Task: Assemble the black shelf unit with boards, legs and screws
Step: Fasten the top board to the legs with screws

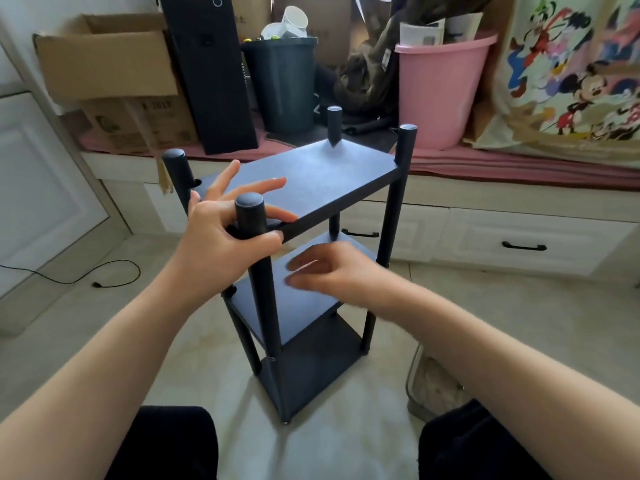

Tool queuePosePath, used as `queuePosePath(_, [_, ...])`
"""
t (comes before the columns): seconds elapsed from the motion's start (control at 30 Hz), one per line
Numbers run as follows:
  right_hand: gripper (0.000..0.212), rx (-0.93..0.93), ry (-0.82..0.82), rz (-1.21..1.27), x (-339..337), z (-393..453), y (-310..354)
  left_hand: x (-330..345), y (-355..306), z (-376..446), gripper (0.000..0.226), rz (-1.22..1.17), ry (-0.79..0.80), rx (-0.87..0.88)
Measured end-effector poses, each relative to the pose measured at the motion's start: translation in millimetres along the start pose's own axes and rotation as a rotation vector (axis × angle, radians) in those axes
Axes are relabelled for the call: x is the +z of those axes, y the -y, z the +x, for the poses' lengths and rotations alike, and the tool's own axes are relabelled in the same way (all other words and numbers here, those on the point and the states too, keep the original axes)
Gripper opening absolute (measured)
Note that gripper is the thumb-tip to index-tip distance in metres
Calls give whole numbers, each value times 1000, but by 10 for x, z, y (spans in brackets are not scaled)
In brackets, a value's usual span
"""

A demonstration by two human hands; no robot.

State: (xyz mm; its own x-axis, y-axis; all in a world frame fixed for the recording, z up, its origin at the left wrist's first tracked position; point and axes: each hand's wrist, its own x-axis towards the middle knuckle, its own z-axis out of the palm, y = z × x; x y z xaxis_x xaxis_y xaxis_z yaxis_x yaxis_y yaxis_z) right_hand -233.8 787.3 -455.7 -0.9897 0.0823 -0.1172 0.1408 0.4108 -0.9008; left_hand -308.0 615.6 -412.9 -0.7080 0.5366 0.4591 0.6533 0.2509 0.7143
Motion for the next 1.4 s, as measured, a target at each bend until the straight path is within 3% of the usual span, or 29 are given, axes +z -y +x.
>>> queuePosePath(0.1, [24,193,-244,-176,-465,87,-159,4,0,-7,27,12,-2,4])
queuePosePath(0.2, [38,297,-591,-164,-857,200,-401,-13,-8,-7,20,32,17,12])
queuePosePath(0.27, [45,317,-712,-127,-1003,287,-552,-37,-6,-7,18,45,23,22])
queuePosePath(0.43, [62,175,-684,-44,-1036,484,-699,-7,15,-26,22,3,-31,60])
queuePosePath(0.63, [22,116,-664,156,-1058,557,-711,-38,192,131,25,-42,-14,106])
queuePosePath(0.77, [15,103,-692,116,-1086,472,-736,-79,332,308,33,-53,-41,73])
queuePosePath(0.83, [15,83,-712,82,-1105,403,-769,-75,397,371,48,-96,-51,23])
queuePosePath(0.9, [15,55,-731,53,-1124,316,-812,-57,445,415,77,-72,-64,-3])
queuePosePath(0.97, [15,30,-737,43,-1136,226,-856,-27,479,456,103,-19,-102,14])
queuePosePath(1.03, [14,23,-735,37,-1143,135,-890,18,456,496,114,101,-173,80])
queuePosePath(1.17, [18,28,-731,16,-1137,-43,-905,275,252,546,104,512,-308,332])
queuePosePath(1.27, [16,38,-720,44,-1101,-178,-876,662,35,489,91,604,-236,472])
queuePosePath(1.4, [14,73,-697,89,-1044,-366,-800,1123,-120,430,83,653,-90,505])
